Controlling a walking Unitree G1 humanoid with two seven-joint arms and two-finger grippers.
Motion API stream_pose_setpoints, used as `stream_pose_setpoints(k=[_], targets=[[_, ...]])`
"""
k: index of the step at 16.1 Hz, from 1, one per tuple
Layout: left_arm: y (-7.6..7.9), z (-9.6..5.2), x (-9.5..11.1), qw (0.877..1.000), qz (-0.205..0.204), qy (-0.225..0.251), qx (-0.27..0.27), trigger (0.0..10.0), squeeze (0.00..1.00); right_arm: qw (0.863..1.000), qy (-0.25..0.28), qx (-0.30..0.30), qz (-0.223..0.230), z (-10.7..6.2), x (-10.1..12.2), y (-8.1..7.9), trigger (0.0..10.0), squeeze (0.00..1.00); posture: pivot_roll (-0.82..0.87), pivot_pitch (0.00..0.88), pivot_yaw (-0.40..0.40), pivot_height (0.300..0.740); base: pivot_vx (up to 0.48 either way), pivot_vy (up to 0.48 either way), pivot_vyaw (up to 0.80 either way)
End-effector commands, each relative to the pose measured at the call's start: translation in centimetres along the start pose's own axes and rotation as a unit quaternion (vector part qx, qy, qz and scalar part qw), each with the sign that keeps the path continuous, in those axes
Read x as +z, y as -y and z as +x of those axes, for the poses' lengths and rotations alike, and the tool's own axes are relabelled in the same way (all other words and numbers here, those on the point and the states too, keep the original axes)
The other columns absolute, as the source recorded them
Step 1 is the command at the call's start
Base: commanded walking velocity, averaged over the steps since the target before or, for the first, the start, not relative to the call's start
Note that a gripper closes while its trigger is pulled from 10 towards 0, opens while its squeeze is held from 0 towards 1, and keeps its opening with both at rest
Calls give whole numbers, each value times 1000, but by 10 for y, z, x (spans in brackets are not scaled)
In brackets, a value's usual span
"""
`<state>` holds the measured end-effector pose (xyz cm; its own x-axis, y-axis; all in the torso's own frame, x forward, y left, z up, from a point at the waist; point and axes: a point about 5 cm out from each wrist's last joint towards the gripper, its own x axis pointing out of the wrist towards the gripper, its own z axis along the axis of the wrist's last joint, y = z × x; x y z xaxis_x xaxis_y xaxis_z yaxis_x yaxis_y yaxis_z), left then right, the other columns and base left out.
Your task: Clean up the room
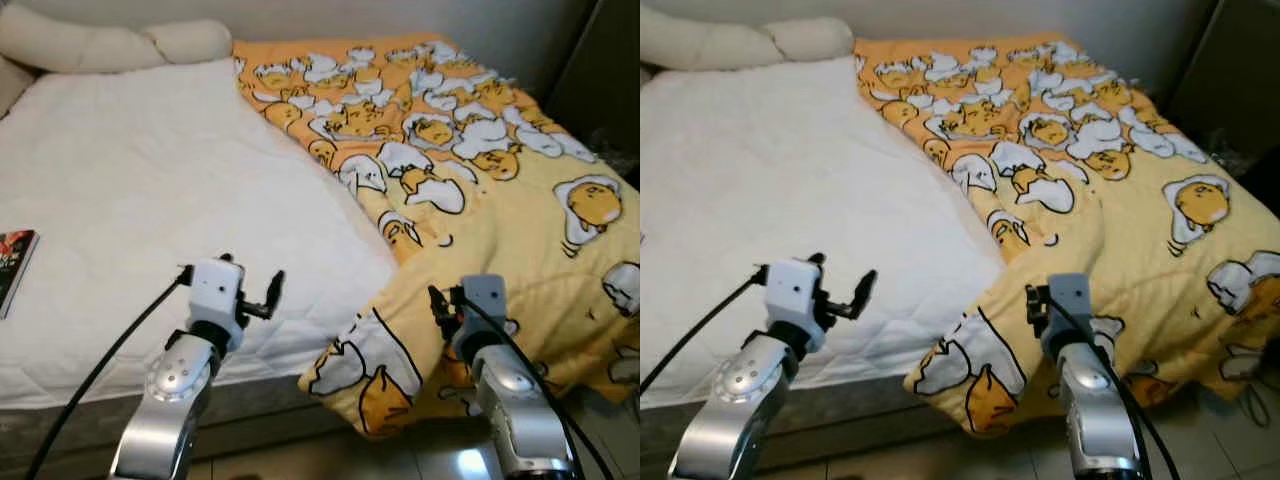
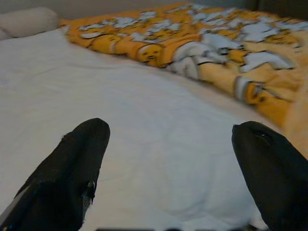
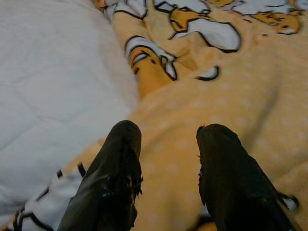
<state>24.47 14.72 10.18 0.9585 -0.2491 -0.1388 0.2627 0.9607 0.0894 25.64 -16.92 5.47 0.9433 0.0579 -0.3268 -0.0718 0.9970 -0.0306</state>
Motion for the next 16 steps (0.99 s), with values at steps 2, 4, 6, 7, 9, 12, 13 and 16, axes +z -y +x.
stream_pose_setpoints(k=[2, 4, 6, 7, 9, 12, 13, 16], targets=[[-10, -3, 0, 1000, 4, 0, 21, 10000, 0, 999, 5, 37, -22, 3, 7, -13, 10000, 0, 120, 0, 14, 740, 302, 0, 0], [-11, -4, 0, 1000, 4, 0, 25, 10000, 0, 997, 3, 64, -42, 2, 7, -18, 10000, 0, 125, 0, 12, 740, 304, 0, 800], [-13, -5, 0, 999, 5, -2, 32, 10000, 0, 998, -16, 68, -8, 3, 4, -20, 10000, 0, 134, 0, 8, 740, 292, 0, 0], [-15, -6, -1, 999, 3, -3, 40, 10000, 0, 997, -20, 72, -27, 3, 3, -20, 10000, 0, 138, 0, 6, 740, 0, 0, 0], [-17, -8, -1, 999, 8, -5, 39, 10000, 0, 997, -29, 68, -36, 4, 0, -18, 10000, 0, 147, 0, 3, 740, 0, 0, 0], [-17, -5, 1, 999, 12, -4, 33, 10000, 0, 998, -38, 55, -20, 6, 0, -16, 10000, 1000, 143, 0, 14, 740, 0, 0, 0], [-15, -4, 1, 1000, 16, -6, 21, 10000, 0, 998, -46, 35, -7, 8, 0, -12, 10000, 1000, 143, 0, 19, 740, 0, 0, 0], [-10, -3, 0, 999, 33, -19, -34, 10000, 0, 996, -88, -6, -3, 23, -3, -5, 10000, 1000, 149, 0, 25, 740, 0, 0, 0]])
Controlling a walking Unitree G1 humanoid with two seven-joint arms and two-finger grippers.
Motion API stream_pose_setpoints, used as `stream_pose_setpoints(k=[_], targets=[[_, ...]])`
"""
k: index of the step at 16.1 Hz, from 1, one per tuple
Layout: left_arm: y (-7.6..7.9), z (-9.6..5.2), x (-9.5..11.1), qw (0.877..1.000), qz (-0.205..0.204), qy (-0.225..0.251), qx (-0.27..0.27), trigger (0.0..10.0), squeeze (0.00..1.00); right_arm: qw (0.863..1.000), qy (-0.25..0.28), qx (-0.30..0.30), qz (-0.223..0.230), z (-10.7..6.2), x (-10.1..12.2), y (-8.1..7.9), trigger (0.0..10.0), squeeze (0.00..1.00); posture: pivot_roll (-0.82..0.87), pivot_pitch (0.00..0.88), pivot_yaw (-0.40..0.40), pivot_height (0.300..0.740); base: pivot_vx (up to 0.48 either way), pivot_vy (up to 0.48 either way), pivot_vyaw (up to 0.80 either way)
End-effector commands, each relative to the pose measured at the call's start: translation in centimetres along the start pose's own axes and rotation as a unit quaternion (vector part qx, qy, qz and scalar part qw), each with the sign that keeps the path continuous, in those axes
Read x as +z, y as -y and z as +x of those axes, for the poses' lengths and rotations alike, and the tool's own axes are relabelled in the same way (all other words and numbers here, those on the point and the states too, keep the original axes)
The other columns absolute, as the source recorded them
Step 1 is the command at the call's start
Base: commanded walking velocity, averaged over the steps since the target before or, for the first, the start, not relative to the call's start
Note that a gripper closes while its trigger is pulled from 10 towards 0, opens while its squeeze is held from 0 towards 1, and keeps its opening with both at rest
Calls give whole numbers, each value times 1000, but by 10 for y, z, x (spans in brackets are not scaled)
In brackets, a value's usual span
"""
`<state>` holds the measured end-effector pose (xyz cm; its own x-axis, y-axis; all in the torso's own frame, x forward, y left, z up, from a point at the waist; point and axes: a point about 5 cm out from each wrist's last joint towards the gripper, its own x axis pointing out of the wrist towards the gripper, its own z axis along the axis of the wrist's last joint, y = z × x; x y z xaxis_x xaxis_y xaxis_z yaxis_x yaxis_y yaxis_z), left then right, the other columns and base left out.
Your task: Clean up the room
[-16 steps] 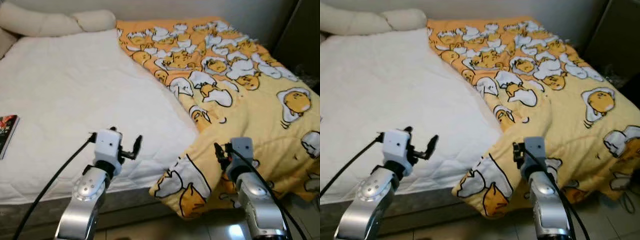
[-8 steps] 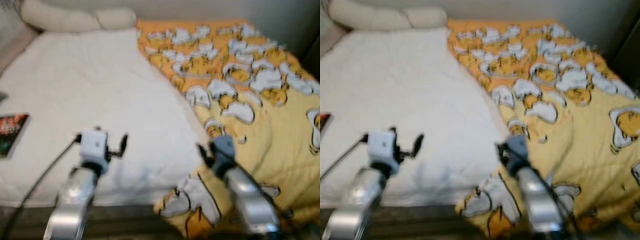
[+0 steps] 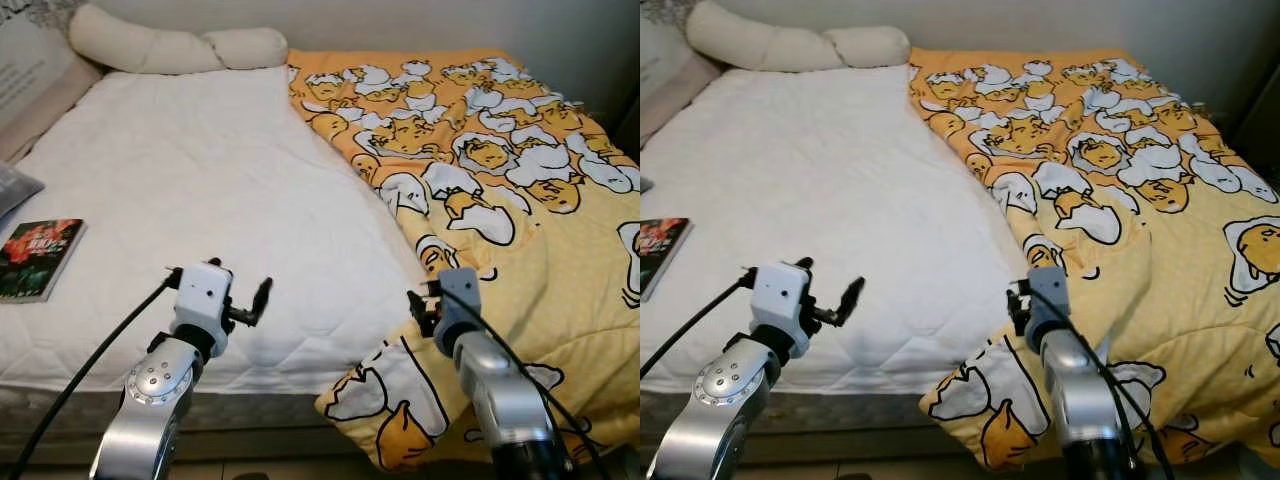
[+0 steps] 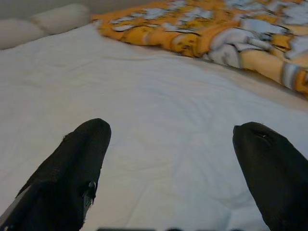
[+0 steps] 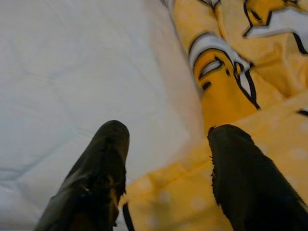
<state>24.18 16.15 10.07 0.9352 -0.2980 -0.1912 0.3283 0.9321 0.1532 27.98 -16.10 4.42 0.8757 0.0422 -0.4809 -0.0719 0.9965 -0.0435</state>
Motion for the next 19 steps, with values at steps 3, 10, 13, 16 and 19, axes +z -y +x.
stream_pose_setpoints(k=[3, 10, 13, 16, 19], targets=[[-5, 6, 8, 999, 20, -1, -48, 10000, 0, 998, -54, -31, 6, 23, -1, 4, 10000, 1000, 170, 0, 29, 740, 0, 0, 0], [-4, -5, 8, 993, 46, -17, -108, 10000, 0, 981, -134, -138, -41, 45, 0, 12, 10000, 1000, 221, 0, 9, 740, 0, 0, 0], [-4, -13, 6, 992, 48, -24, -114, 10000, 0, 974, -165, -156, -22, 44, -14, 14, 10000, 0, 243, 0, 6, 740, 0, 0, 0], [-3, -16, 6, 990, 53, -31, -123, 10000, 0, 971, -182, -155, -13, 43, -20, 15, 4941, 0, 257, 0, 4, 740, 0, 0, 0], [-6, -17, 8, 990, 56, -32, -126, 10000, 0, 971, -185, -152, 22, 43, -20, 22, 0, 0, 268, 0, -7, 740, 0, 0, 0]])
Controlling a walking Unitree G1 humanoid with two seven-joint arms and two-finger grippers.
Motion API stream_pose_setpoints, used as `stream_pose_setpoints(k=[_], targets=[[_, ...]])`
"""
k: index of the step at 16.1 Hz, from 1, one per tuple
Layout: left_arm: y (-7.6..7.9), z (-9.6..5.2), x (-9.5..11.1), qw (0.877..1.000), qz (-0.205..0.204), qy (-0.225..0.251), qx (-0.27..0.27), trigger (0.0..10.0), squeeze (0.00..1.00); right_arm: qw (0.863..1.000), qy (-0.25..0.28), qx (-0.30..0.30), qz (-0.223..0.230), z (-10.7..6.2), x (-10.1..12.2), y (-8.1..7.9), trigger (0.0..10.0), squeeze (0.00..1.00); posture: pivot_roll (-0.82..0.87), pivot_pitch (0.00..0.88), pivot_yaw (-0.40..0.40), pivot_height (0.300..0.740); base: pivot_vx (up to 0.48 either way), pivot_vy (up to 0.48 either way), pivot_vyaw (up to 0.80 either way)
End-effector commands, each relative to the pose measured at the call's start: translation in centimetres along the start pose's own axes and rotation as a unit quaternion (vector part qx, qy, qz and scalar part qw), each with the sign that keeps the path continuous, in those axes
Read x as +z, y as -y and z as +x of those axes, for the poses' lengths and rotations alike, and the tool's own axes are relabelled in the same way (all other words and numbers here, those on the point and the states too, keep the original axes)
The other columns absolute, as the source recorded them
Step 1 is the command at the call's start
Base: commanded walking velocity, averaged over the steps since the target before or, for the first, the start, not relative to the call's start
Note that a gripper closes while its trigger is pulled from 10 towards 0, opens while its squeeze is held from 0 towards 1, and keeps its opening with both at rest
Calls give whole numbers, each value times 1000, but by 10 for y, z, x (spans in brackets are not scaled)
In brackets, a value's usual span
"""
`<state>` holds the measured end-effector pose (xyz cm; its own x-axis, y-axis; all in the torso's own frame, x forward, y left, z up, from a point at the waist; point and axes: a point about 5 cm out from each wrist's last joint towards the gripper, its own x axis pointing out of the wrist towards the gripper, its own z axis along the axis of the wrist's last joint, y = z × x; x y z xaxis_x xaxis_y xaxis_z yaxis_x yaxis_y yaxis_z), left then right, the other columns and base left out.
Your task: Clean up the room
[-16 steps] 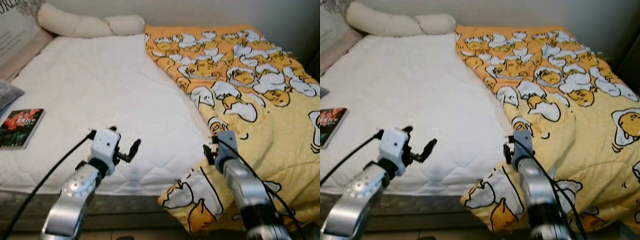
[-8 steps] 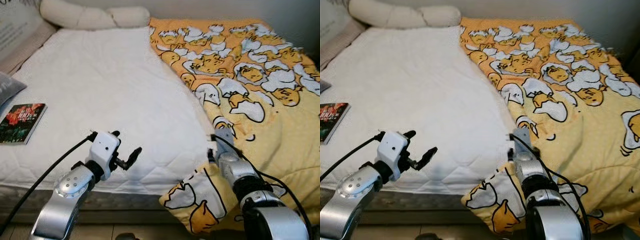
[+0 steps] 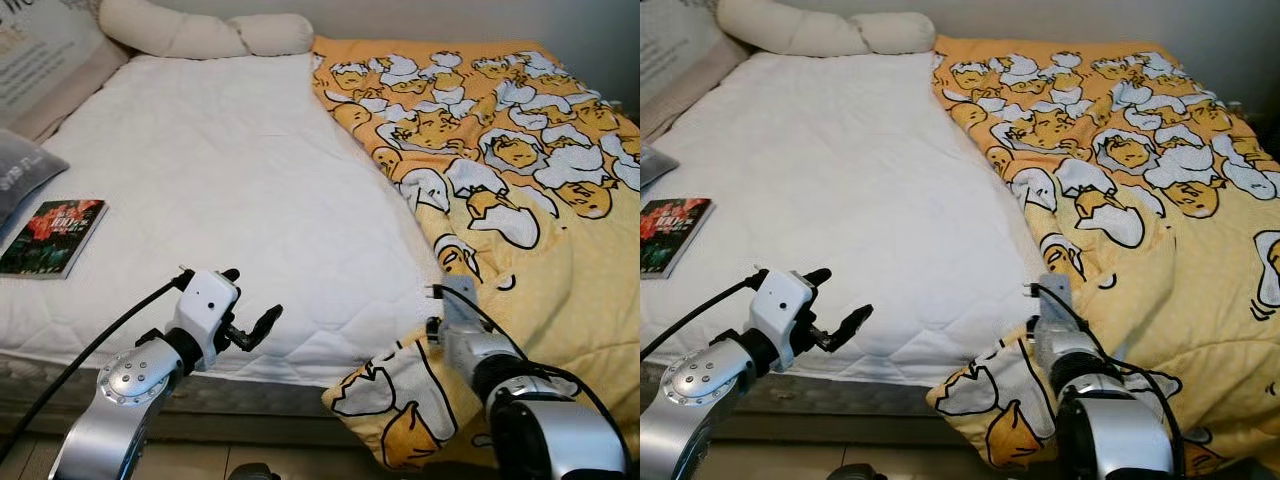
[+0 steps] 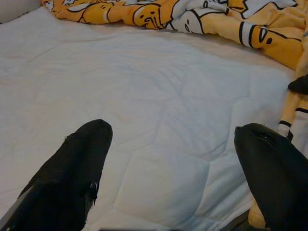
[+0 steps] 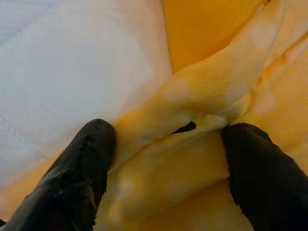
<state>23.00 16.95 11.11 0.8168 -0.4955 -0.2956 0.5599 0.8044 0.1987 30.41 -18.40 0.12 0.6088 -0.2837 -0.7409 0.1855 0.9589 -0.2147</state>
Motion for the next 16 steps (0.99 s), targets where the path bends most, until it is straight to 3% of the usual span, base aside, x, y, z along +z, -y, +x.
stream_pose_setpoints(k=[1, 16], targets=[[0, -3, 1, 1000, 2, -1, -3, 10000, 0, 1000, 2, 12, 18, 0, 7, 1, 0, 0, 270, 0, -12, 740, 0, 0, 0], [4, -5, 1, 1000, 2, -10, -17, 10000, 0, 997, -17, 27, 69, 4, -8, 16, 0, 0, 276, 0, 1, 740, 0, 0, 0]])
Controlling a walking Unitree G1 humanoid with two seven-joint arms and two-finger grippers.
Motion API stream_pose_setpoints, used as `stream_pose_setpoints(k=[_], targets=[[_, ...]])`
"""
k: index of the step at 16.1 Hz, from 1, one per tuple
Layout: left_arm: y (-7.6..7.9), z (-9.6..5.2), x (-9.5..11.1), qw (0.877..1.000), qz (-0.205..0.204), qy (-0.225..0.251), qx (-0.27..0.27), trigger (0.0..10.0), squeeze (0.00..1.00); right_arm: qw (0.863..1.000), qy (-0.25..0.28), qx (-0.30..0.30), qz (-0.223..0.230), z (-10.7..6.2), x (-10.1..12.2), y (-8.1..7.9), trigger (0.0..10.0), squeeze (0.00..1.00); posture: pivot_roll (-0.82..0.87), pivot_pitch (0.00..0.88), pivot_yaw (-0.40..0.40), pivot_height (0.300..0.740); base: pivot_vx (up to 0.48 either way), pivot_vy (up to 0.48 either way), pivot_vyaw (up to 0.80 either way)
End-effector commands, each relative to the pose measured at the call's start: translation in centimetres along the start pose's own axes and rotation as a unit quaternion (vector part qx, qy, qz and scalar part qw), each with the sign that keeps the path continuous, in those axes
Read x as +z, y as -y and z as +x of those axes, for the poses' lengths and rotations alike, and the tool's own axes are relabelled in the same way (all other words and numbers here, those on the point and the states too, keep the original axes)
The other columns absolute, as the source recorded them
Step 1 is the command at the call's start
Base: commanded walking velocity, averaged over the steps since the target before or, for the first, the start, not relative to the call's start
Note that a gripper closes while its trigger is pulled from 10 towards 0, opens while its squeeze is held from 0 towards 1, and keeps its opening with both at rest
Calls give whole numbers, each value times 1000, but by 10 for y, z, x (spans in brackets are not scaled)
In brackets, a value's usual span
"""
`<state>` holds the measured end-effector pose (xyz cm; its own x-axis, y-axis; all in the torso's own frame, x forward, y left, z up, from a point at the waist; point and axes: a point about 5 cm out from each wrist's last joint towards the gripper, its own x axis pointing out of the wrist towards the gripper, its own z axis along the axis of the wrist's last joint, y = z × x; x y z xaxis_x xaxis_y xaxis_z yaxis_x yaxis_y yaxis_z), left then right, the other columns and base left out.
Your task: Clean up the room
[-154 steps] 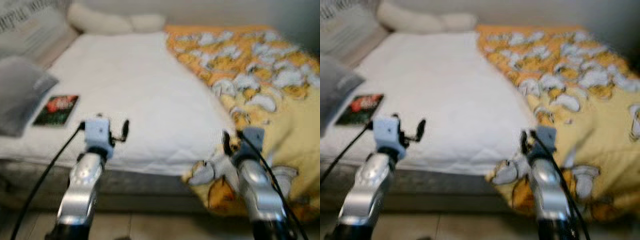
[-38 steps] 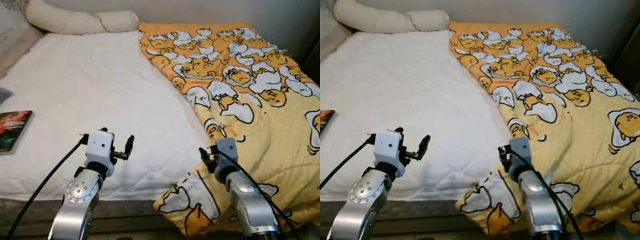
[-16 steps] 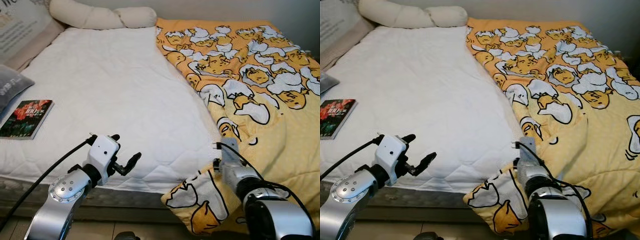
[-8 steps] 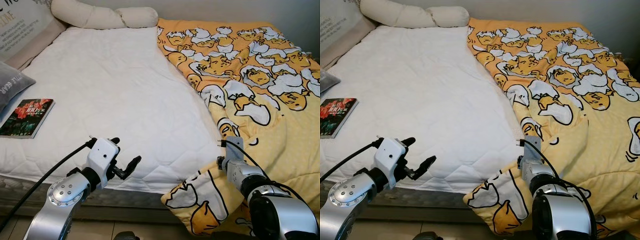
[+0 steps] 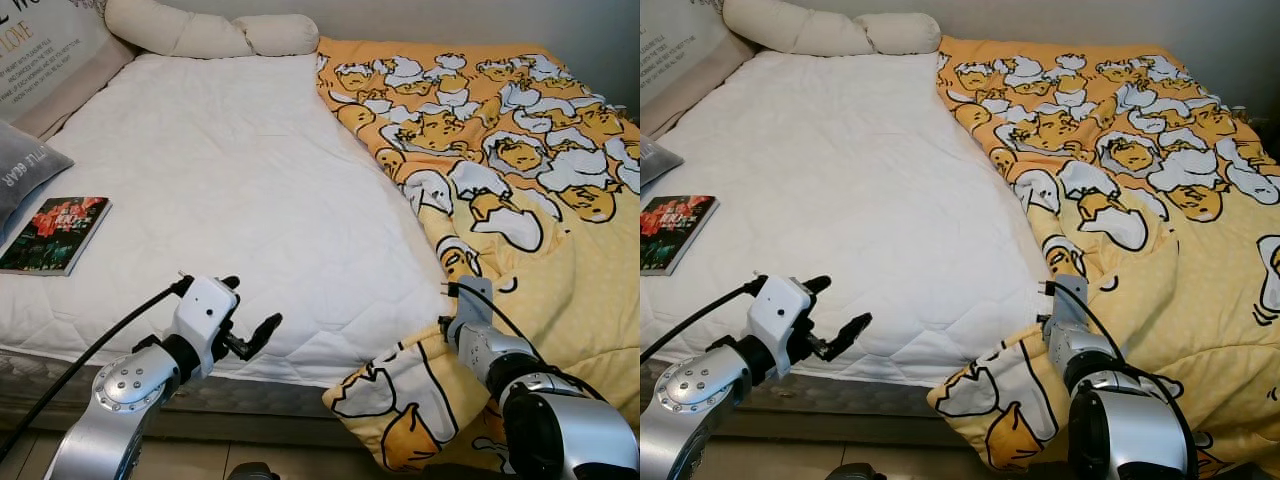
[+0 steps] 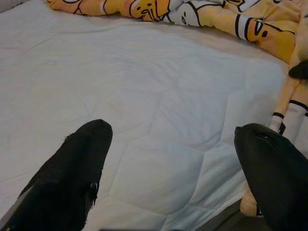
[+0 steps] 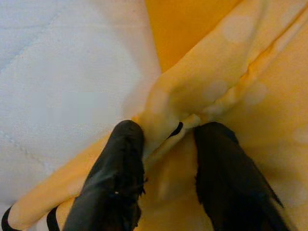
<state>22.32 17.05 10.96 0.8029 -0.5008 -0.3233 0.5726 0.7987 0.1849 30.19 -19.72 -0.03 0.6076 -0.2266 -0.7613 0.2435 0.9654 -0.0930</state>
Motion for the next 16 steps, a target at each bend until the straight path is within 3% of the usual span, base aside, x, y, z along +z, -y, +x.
stream_pose_setpoints(k=[1, 7, 11, 15, 16], targets=[[1, 1, 4, 1000, 6, 4, -10, 10000, 0, 1000, -7, -1, 9, 1, -5, 4, 0, 0, 277, 0, 0, 740, 0, 0, 0], [1, 0, 4, 1000, 7, 3, -11, 10000, 0, 1000, -7, 1, 12, 1, -7, 6, 0, 0, 284, 0, -1, 740, 0, 0, 0], [3, -1, 2, 1000, 8, 0, -17, 10000, 0, 1000, -11, -6, 11, 3, -12, 16, 0, 0, 268, 0, 8, 740, 0, 0, 0], [3, 3, 3, 1000, 10, 3, -20, 10000, 0, 999, -13, 51, 14, 3, -13, 19, 0, 0, 254, 0, -1, 740, 0, 0, 0], [3, 4, 3, 1000, 10, 5, -19, 10000, 0, 995, -9, 95, 7, 2, -10, 14, 0, 0, 250, 0, -4, 740, 0, 0, 0]])
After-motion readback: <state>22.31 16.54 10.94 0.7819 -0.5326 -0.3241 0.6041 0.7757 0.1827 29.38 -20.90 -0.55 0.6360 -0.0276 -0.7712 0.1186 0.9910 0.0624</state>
